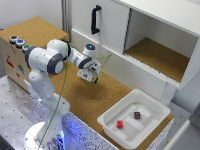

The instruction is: Push the yellow block towards the right

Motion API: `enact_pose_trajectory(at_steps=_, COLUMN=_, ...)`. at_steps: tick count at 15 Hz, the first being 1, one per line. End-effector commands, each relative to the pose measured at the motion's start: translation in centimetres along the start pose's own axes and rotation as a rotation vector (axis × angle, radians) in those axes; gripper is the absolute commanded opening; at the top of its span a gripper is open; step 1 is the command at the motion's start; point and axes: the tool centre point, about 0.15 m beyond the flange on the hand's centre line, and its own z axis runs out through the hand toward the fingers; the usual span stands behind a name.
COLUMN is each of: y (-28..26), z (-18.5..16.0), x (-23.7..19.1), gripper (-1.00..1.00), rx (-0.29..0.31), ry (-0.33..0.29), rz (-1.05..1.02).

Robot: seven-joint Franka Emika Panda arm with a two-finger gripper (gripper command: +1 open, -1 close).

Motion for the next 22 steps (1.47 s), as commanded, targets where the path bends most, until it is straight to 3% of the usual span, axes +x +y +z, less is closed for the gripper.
enact_pose_trajectory(at_steps=1, y=4.8, z=0.3, x=0.8, gripper=-1.00, rx=-0.027, ry=-0.074, rz=0.004)
enact_pose_trajectory(at_steps=4, y=7.6, z=0.2, x=-0.2, gripper=-1.00, rx=-0.062, ry=-0.033, rz=0.093)
enact_pose_trajectory(at_steps=9, y=10.5, z=-0.2, x=-0.2, gripper=-1.00, rx=-0.085, ry=-0.024, rz=0.131)
enact_pose_trajectory(at_steps=17, y=14.4, z=-1.8, x=0.8, gripper=-1.00, rx=-0.124, ry=-0.094, rz=0.100)
enact_pose_trajectory(at_steps=21, y=12.4, z=-4.7, x=1.4, gripper=-1.00, rx=-0.101, ry=-0.008, rz=0.096)
enact_pose_trajectory(at_steps=22, y=11.9, z=-5.9, x=1.2, gripper=1.00, rx=-0.102, ry=0.006, rz=0.100)
